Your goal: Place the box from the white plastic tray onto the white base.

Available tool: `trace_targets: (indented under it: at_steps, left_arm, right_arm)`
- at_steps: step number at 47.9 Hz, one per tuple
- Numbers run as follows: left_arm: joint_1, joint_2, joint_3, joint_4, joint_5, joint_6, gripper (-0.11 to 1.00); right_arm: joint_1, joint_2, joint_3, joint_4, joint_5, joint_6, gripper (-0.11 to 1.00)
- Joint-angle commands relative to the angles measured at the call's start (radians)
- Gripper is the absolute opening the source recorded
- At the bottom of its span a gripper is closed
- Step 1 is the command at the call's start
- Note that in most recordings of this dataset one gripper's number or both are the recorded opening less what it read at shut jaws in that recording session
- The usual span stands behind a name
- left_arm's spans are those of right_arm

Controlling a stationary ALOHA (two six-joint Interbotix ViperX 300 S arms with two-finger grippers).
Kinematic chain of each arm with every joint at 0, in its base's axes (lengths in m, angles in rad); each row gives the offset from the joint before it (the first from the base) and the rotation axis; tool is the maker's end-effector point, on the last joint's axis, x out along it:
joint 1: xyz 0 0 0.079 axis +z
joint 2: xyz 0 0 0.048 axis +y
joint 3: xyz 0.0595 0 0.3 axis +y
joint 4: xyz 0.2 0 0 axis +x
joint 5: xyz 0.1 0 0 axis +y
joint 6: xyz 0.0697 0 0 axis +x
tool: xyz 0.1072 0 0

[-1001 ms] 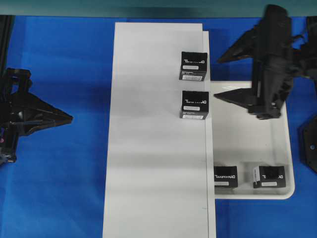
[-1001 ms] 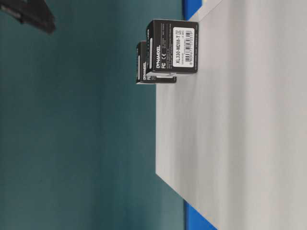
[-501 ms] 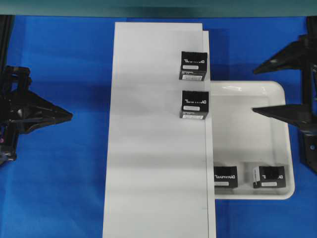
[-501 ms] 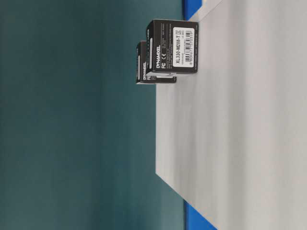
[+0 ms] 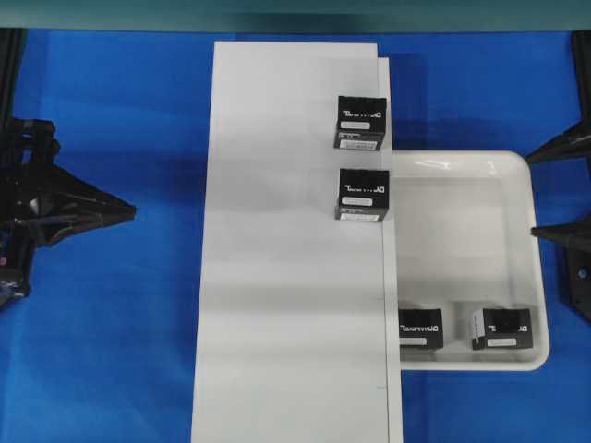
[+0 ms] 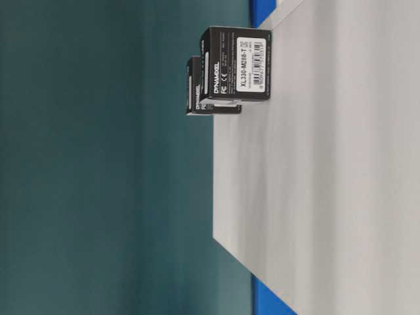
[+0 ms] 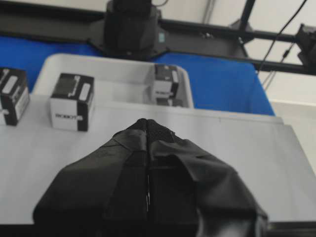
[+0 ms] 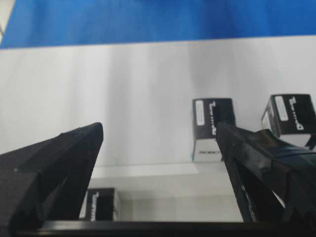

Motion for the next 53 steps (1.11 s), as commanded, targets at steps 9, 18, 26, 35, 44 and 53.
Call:
trace_targets:
  at_steps: [9, 18, 26, 35, 44, 53]
  left_arm:
    - [0.011, 0.015, -0.043, 0.005, -0.011, 0.051, -0.07]
    - [0.012, 0.029, -0.046, 0.005, -0.006, 0.081, -0.07]
    - [0.012, 0.035, -0.048, 0.005, -0.006, 0.086, -0.07]
    - [0.011, 0.037, -0.044, 0.005, -0.005, 0.077, -0.07]
    - [0.005, 0.032, -0.044, 0.005, -0.006, 0.075, -0.07]
    - [-0.002, 0.037, -0.046, 0.005, -0.005, 0.075, -0.07]
  right_arm:
    - [0.002, -0.064, 0.031, -0.003, -0.08, 0.002, 0.98]
    - [-0.006, -0.083, 0.043, -0.002, -0.104, 0.003, 0.98]
    - [-0.008, -0.084, 0.043, -0.003, -0.098, 0.003, 0.98]
    - [-0.008, -0.084, 0.049, -0.002, -0.095, 0.005, 0.98]
    - [-0.008, -0.083, 0.06, -0.003, -0.106, 0.005, 0.98]
    - [-0.008, -0.083, 0.069, -0.003, -0.106, 0.005, 0.98]
